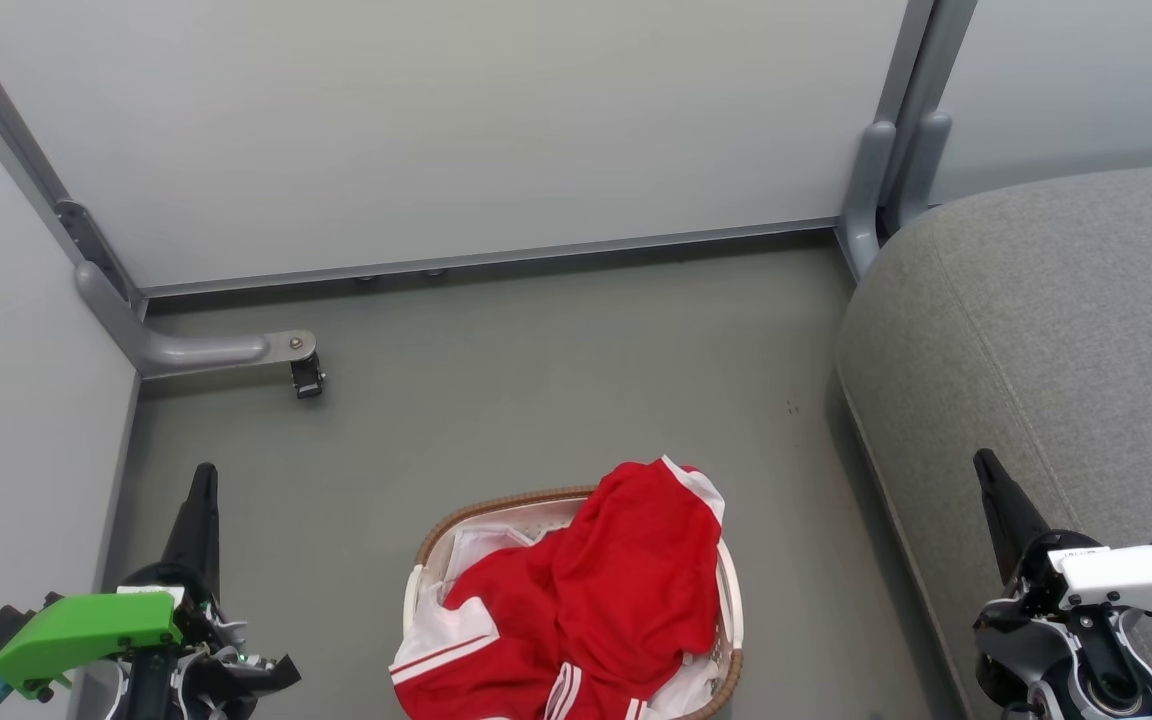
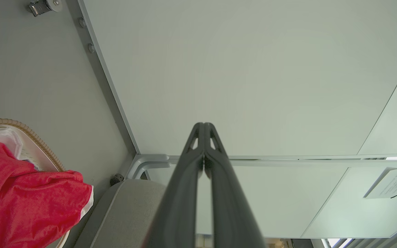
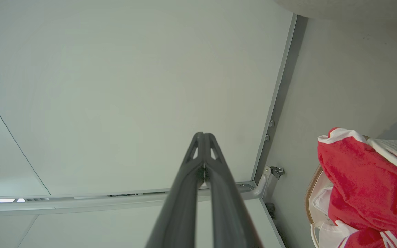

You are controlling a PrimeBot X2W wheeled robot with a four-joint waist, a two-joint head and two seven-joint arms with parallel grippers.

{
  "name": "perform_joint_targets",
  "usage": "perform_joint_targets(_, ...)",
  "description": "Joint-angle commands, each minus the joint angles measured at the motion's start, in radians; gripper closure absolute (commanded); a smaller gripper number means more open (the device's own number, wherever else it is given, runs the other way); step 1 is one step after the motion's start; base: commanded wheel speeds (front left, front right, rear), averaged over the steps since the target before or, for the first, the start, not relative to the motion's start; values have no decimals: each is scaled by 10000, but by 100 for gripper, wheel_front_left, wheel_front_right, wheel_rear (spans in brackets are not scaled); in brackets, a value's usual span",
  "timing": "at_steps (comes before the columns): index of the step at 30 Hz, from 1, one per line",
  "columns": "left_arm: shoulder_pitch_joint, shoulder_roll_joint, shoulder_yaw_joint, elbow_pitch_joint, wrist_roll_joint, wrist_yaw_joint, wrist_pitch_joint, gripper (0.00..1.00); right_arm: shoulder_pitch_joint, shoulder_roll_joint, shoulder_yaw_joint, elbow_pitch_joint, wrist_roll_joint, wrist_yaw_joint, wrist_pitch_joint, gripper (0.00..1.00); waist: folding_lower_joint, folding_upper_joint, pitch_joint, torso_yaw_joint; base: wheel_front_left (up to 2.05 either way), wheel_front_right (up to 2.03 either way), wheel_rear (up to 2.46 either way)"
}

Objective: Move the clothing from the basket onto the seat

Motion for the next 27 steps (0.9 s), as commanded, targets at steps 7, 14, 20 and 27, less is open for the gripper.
perform_joint_targets(7, -106, 36, 14, -12, -34, -47, 25, 100, -42, -60, -8, -39, 40, 0, 5, 100, 0, 0, 0, 0, 0, 0, 0)
perform_joint_targets(14, -106, 36, 14, -12, -34, -47, 25, 100, -42, -61, -8, -39, 40, 0, 5, 100, 0, 0, 0, 0, 0, 0, 0)
perform_joint_targets(20, -106, 36, 14, -12, -34, -47, 25, 100, -42, -61, -8, -39, 40, 0, 5, 100, 0, 0, 0, 0, 0, 0, 0)
perform_joint_targets(27, -106, 36, 14, -12, -36, -47, 25, 100, -42, -61, -8, -39, 40, 0, 5, 100, 0, 0, 0, 0, 0, 0, 0)
